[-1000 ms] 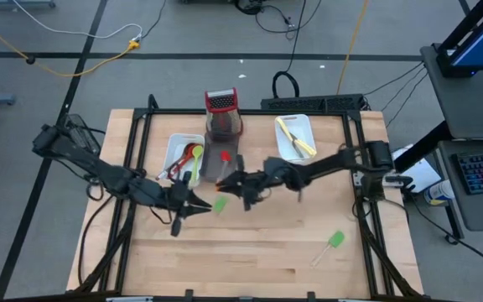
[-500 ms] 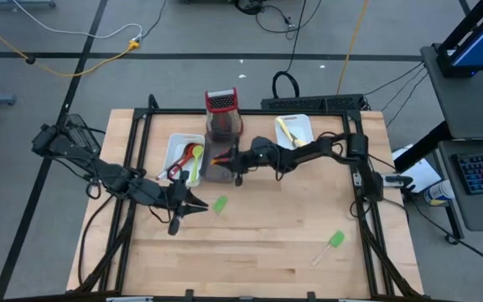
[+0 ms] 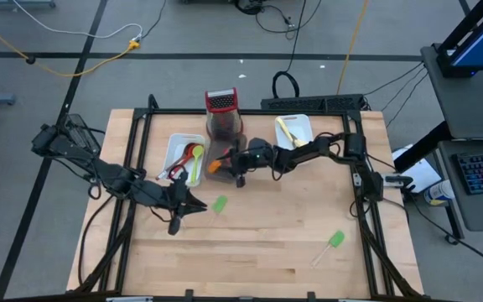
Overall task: Pick & Place Kitchen Items
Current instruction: Put the orange spatula into the black bin, then put the yellow spatula into the black bin
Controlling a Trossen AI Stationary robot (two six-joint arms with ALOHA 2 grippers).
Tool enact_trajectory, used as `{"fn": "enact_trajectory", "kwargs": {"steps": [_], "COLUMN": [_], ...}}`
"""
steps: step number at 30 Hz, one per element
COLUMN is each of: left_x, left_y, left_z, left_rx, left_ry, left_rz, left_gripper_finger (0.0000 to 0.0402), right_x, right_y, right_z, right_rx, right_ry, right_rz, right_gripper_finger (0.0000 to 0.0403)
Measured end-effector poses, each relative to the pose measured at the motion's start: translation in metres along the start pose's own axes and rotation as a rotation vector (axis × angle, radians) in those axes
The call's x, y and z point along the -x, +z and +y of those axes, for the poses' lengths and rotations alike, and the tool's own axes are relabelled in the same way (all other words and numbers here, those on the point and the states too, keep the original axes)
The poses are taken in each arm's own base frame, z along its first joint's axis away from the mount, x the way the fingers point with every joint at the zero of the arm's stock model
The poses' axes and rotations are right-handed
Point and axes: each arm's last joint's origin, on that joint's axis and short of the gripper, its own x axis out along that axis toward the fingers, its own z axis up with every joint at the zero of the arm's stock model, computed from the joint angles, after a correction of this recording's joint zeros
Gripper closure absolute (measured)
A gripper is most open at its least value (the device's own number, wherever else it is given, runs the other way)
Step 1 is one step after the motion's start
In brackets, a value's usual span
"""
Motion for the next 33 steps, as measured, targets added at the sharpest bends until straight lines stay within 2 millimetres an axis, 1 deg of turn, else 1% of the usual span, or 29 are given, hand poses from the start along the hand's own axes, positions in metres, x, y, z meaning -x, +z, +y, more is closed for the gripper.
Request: {"fn": "enact_trajectory", "kwargs": {"steps": [3, 7, 11, 13, 16, 19, 22, 26, 30, 33], "left_x": [0.000, 0.000, 0.000, 0.000, 0.000, 0.000, 0.001, 0.001, 0.000, 0.000], "left_y": [-0.002, -0.004, -0.004, -0.003, -0.004, -0.005, -0.005, -0.005, -0.004, -0.006], "left_z": [0.001, 0.001, 0.001, 0.000, -0.001, -0.001, -0.002, -0.001, 0.000, 0.001], "left_rx": [0.047, 0.103, 0.132, 0.139, 0.180, 0.190, 0.241, 0.247, 0.244, 0.262], "left_ry": [0.007, 0.013, -0.008, -0.016, -0.019, -0.024, -0.048, -0.032, 0.020, 0.029], "left_rz": [0.019, 0.036, 0.044, 0.040, 0.042, 0.055, 0.075, 0.065, 0.038, 0.051], "left_gripper_finger": [0.0355, 0.0355, 0.0355, 0.0355, 0.0355, 0.0355, 0.0355, 0.0355, 0.0355, 0.0355], "right_x": [0.001, 0.003, 0.007, 0.010, 0.012, 0.014, 0.015, 0.017, 0.020, 0.023], "right_y": [0.008, 0.024, 0.047, 0.059, 0.075, 0.092, 0.103, 0.109, 0.113, 0.113], "right_z": [0.002, 0.005, 0.008, 0.011, 0.021, 0.037, 0.058, 0.088, 0.113, 0.130], "right_rx": [0.006, 0.024, 0.029, -0.001, -0.041, -0.048, -0.042, -0.051, -0.111, -0.105], "right_ry": [0.005, -0.001, 0.004, 0.013, 0.041, 0.082, 0.150, 0.251, 0.297, 0.322], "right_rz": [-0.016, -0.057, -0.111, -0.137, -0.172, -0.210, -0.204, -0.139, -0.053, 0.015], "right_gripper_finger": [0.0231, 0.0216, 0.0217, 0.0220, 0.0225, 0.0226, 0.0223, 0.0220, 0.0223, 0.0226]}}
